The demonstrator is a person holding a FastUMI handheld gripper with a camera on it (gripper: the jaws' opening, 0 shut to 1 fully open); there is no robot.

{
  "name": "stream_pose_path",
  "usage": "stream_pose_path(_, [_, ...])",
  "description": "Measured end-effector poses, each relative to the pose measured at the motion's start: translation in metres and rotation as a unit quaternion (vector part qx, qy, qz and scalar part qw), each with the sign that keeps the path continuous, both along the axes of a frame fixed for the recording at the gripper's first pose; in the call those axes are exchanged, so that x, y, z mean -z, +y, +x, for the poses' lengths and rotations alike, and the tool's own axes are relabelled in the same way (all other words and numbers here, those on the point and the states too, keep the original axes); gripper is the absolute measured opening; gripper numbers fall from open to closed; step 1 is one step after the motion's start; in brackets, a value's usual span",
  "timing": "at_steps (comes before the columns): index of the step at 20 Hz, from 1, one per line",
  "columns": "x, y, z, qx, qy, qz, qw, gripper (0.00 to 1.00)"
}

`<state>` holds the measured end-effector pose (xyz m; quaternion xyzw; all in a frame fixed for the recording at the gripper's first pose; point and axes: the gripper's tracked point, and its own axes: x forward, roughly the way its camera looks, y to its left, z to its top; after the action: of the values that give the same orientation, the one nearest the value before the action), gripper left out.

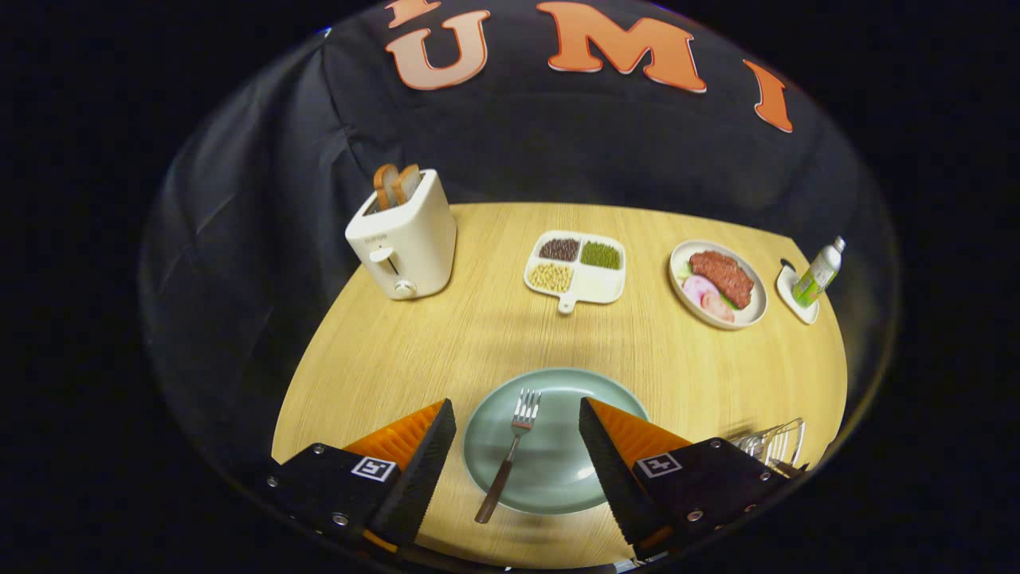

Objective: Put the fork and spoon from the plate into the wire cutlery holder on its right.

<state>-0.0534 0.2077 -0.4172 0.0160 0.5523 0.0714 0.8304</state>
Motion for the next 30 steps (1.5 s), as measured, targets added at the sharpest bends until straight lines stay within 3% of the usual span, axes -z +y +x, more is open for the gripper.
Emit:
stream_pose_path(10, [0.079,-0.003,-0.052,0.002,0.188,-0.035,0.982,0.75])
stream_pose_path(15, [0.096,0.000,-0.063,0.005,0.239,-0.049,0.970,0.57])
stream_pose_path(21, [0.110,-0.003,-0.064,0.023,0.260,-0.063,0.963,0.24])
stream_pose_path(25, [0.110,-0.002,-0.064,0.031,0.254,-0.045,0.966,0.09])
stream_pose_path(30, [0.097,-0.004,-0.054,0.019,0.217,-0.027,0.976,0.04])
